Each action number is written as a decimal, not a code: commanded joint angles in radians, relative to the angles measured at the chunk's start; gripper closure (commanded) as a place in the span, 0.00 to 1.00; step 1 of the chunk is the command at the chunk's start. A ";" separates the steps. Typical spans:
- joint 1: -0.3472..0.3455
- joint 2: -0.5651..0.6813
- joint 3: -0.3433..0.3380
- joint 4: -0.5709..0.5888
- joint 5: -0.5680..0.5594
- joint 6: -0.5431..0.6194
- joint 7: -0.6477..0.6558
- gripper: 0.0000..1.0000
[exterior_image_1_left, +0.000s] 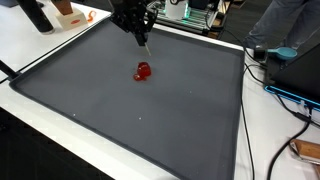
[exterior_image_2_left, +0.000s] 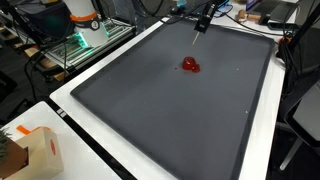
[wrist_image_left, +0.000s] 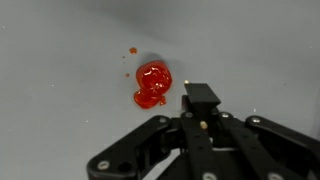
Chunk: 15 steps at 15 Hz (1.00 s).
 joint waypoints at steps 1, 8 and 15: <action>-0.069 0.012 0.039 -0.032 0.156 0.050 -0.151 0.97; -0.131 0.064 0.067 -0.070 0.358 0.110 -0.342 0.97; -0.144 0.071 0.064 -0.112 0.443 0.186 -0.328 0.97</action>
